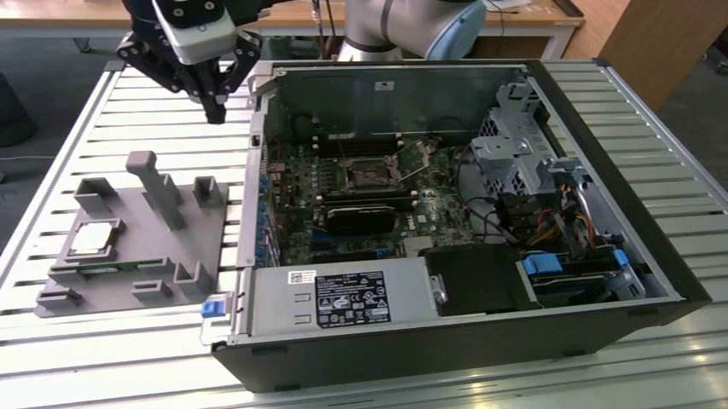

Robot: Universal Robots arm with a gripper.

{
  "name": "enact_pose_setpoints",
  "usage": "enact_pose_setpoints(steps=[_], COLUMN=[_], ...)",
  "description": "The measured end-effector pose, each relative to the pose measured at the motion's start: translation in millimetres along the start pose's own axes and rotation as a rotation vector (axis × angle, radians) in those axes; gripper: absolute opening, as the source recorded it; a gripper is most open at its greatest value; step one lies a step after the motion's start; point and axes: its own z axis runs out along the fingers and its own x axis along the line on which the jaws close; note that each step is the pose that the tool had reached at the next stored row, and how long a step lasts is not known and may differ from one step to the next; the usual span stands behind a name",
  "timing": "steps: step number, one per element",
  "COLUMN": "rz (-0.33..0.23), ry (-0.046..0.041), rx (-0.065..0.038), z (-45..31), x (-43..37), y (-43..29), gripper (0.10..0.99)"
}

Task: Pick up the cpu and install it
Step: 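Reach for the cpu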

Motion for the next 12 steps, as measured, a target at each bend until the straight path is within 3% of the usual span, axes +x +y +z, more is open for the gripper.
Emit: enact_pose_setpoints(steps=[12], rz=[0.000], ry=[0.0000], rx=[0.000], z=[0.2], x=[3.7], y=[-0.3], gripper=[0.106])
